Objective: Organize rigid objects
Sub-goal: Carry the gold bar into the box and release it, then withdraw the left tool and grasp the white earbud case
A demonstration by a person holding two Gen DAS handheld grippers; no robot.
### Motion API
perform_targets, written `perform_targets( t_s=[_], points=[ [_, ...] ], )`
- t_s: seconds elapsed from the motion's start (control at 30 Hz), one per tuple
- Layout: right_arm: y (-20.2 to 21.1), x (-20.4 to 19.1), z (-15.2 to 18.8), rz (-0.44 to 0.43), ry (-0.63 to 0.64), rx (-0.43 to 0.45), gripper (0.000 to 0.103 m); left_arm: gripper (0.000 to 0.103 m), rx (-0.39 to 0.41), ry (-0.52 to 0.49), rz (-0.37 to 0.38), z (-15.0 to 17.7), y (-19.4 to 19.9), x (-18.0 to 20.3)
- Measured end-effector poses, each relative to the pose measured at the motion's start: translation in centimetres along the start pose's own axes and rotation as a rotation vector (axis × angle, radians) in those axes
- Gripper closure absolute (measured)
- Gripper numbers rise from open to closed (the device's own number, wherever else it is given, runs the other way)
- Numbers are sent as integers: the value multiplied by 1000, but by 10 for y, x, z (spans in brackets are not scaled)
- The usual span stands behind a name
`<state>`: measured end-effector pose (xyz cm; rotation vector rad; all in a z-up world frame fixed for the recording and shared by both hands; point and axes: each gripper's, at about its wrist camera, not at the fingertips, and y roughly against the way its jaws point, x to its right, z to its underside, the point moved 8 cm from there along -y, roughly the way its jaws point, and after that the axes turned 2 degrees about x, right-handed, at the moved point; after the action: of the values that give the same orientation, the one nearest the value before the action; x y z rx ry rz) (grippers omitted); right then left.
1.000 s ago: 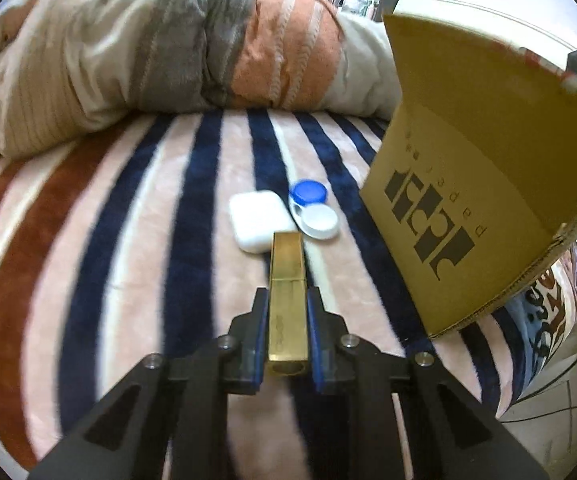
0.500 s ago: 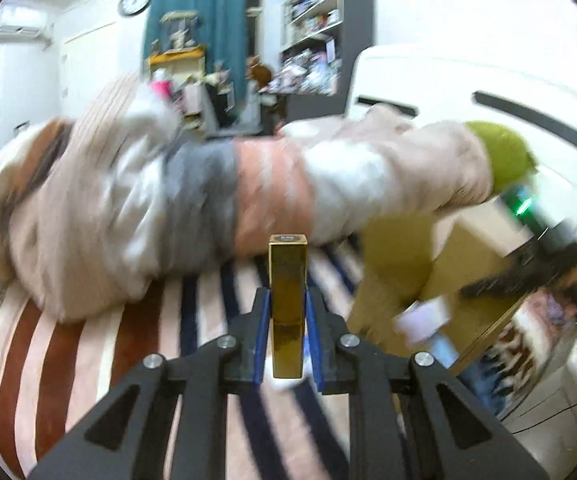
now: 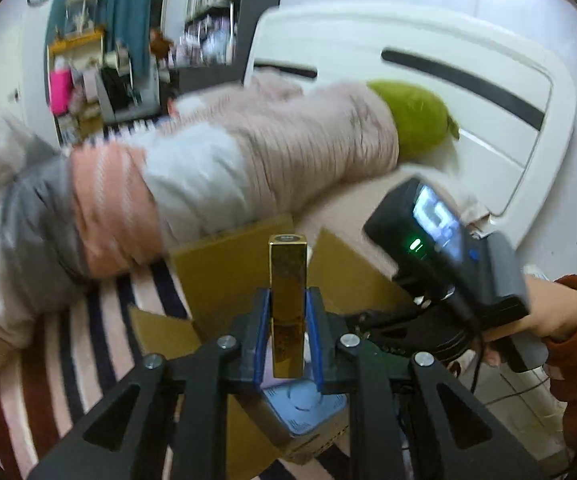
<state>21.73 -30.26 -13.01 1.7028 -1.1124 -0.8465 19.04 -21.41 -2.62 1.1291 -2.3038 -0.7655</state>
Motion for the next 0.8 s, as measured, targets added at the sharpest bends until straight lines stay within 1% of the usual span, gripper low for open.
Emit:
perform_targets(
  t_s=[0.03, 0.13, 0.23, 0.3, 0.37, 0.4, 0.43, 0.47, 0.5, 0.57, 0.67, 0.7, 0.8],
  points=[
    [0, 0, 0, -1, 0, 0, 94, 88, -32, 21, 12, 5, -9, -2],
    [0, 0, 0, -3, 1, -1, 94, 88, -87, 52, 33, 16, -24, -6],
    [0, 0, 0, -3, 1, 0, 94, 87, -111, 78, 40, 24, -27, -9],
    [-1, 0, 0, -3, 0, -2, 94, 86, -104, 85, 43, 23, -26, -11],
    [0, 0, -1, -1, 2, 0, 94, 78, -78, 87, 33, 20, -16, -17],
    [0, 0, -1, 2, 3, -1, 94, 64, -54, 92, 24, 18, -8, -22],
    [-1, -1, 0, -2, 3, -4, 94, 48, -28, 97, 17, 15, -2, -26],
    [-1, -2, 0, 2, 4, -4, 93, 42, 10, 107, 2, 13, 9, -35],
    [-1, -2, -1, 3, 6, -5, 93, 33, 28, 113, -9, 11, 15, -43],
    [-1, -2, -1, 3, 5, -8, 94, 31, 60, 130, -52, 12, 30, -66],
    [-2, -2, -1, 4, 5, -10, 93, 29, 67, 141, -143, 27, 40, -105],
    [-2, -2, -1, 4, 6, -10, 94, 27, 56, 148, -168, 35, 40, -118],
    [-2, -2, -2, 6, 6, -10, 93, 26, -10, 191, -227, 71, 30, -151]
  ],
)
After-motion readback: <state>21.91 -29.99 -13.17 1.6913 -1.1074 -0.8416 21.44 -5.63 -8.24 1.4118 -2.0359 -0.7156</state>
